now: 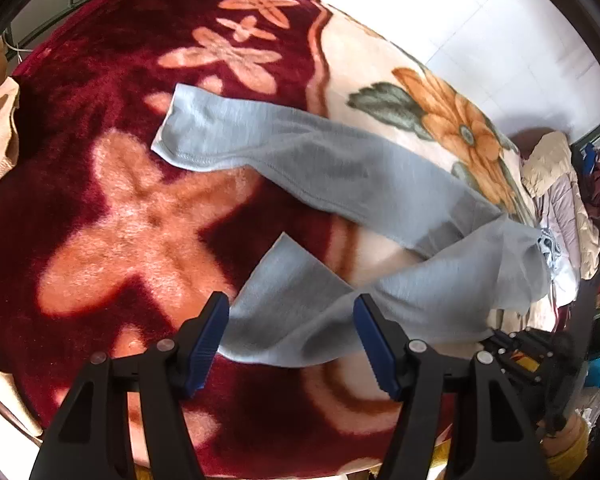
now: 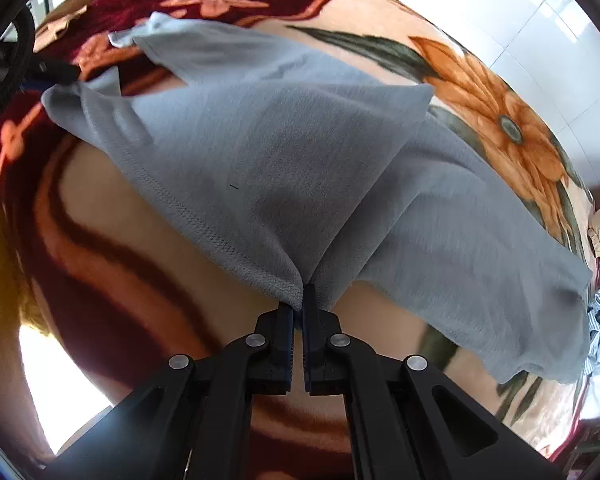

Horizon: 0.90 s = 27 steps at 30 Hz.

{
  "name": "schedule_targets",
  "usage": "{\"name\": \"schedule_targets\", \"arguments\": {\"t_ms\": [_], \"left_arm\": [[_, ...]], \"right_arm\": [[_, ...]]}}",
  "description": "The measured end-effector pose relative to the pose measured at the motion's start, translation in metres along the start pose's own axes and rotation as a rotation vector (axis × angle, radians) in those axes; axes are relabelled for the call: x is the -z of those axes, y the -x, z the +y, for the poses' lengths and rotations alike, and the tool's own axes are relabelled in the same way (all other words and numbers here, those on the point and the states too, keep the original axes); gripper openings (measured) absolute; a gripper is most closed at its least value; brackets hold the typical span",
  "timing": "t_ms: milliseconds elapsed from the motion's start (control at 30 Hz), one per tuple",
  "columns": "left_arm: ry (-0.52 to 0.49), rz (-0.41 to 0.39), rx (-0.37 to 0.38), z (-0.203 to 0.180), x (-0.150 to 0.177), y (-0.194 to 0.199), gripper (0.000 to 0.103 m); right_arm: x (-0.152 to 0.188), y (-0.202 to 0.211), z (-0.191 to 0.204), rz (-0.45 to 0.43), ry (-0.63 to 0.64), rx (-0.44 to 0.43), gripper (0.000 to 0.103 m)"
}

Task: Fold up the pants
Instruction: 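Grasp the grey pant leg hem with the left gripper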

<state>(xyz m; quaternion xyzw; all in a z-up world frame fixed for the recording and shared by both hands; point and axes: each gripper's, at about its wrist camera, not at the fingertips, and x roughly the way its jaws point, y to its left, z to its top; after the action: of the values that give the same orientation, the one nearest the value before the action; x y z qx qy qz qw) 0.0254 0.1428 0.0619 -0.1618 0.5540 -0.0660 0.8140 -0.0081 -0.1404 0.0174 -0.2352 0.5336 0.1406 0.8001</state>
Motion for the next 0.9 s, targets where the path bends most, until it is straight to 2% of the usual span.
{"name": "schedule_targets", "arguments": {"t_ms": [133,267,300,400,500,600,667,700,733,767,800,900], "left_arm": [[0.002,-0.009,-0.014,0.002,-0.003,0.003,0.068],[-0.017,0.019,-0.042,0.003,-0.008,-0.014,0.068],[-0.024,0.032,-0.048,0.003,-0.01,-0.022,0.068],[-0.057,0.058,-0.068,0.0,-0.01,-0.038,0.068],[-0.116,0.061,-0.096,-0.007,-0.006,-0.044,0.067],[-0.179,0.05,-0.135,-0.013,0.001,-0.044,0.056],[-0.186,0.045,-0.133,-0.013,0.003,-0.044,0.049],[-0.185,0.041,-0.129,-0.013,0.003,-0.043,0.041],[-0.18,0.037,-0.119,-0.013,0.003,-0.042,0.028],[-0.173,0.036,-0.107,-0.013,0.003,-0.041,0.021],[-0.164,0.035,-0.086,-0.013,0.003,-0.039,0.009],[-0.161,0.01,-0.058,-0.017,0.003,-0.029,0.005]], "right_arm": [[0.005,-0.001,0.001,0.011,0.017,0.001,0.004],[0.005,0.002,0.001,0.027,0.012,-0.014,0.014],[0.004,0.003,0.001,0.036,0.008,-0.023,0.019],[0.003,0.008,-0.002,0.052,-0.019,-0.057,0.025],[-0.001,0.017,-0.011,0.053,-0.069,-0.112,0.026],[-0.01,0.027,-0.024,0.029,-0.117,-0.142,0.027],[-0.02,0.033,-0.034,0.001,-0.158,-0.156,0.03],[-0.024,0.035,-0.038,-0.013,-0.178,-0.161,0.033],[-0.03,0.036,-0.044,-0.027,-0.2,-0.165,0.034],[-0.036,0.037,-0.048,-0.037,-0.221,-0.165,0.035],[-0.042,0.039,-0.052,-0.05,-0.243,-0.164,0.036],[-0.059,0.038,-0.062,-0.083,-0.271,-0.178,0.039]]}}
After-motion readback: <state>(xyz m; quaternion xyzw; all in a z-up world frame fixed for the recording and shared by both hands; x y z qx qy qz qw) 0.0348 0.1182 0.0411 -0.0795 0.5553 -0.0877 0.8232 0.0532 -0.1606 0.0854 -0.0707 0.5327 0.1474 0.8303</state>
